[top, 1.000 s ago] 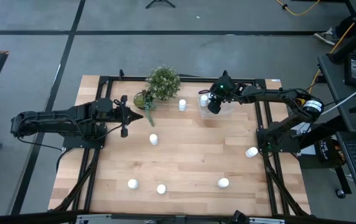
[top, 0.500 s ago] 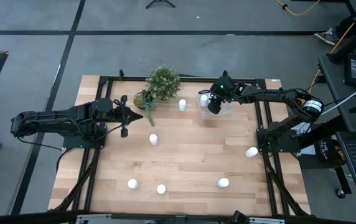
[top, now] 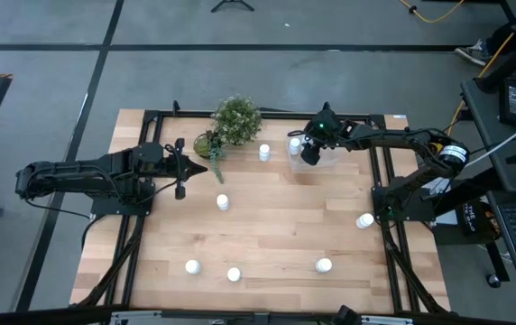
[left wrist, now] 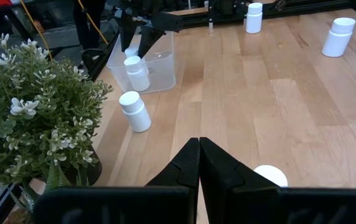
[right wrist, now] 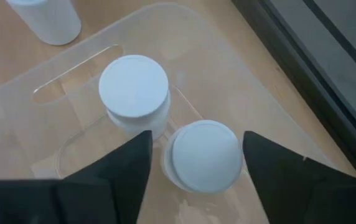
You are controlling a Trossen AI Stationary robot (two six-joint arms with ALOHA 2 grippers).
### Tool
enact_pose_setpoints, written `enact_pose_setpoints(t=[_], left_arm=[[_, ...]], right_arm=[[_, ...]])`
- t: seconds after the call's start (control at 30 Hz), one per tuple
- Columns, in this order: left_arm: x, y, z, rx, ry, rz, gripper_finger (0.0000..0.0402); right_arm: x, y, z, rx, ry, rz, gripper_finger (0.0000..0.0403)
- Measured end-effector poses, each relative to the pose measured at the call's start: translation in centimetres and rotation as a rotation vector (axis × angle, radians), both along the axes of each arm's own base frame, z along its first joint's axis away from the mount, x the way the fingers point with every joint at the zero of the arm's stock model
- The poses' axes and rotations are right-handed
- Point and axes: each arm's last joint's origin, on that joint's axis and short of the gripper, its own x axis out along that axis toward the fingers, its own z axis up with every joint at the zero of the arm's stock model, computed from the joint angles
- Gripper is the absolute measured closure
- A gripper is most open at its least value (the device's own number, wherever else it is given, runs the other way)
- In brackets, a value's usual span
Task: Pick and place pill bottles into a basket
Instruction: Put the white pill bottle into the transparent bin
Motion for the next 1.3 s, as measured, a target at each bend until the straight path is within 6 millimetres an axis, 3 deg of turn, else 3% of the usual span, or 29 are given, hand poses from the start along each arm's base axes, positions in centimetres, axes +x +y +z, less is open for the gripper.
enact_pose_setpoints(t=[0.43, 0.87, 1.07, 1.3], left_arm=[[0.0, 0.0, 0.0, 0.0, 0.0, 0.0, 0.0398], [0.0, 0.0, 0.0, 0.001, 0.0, 0.0, 0.0397], [0.0, 0.0, 0.0, 0.001, 0.0, 0.001, 0.0398], [0.0, 0.1, 0.0, 0.008, 0.001, 0.017, 0.0397]], right_arm=[[-0.2, 0.1, 0.5, -0.024, 0.002, 0.021, 0.0129], [-2.1, 1.7, 6.3, -0.198, -0.148, 0.039, 0.0142], [-2.1, 3.4, 7.5, -0.212, -0.178, 0.098, 0.0206], [-1.2, 5.5, 7.6, -0.202, -0.185, 0.191, 0.0353]])
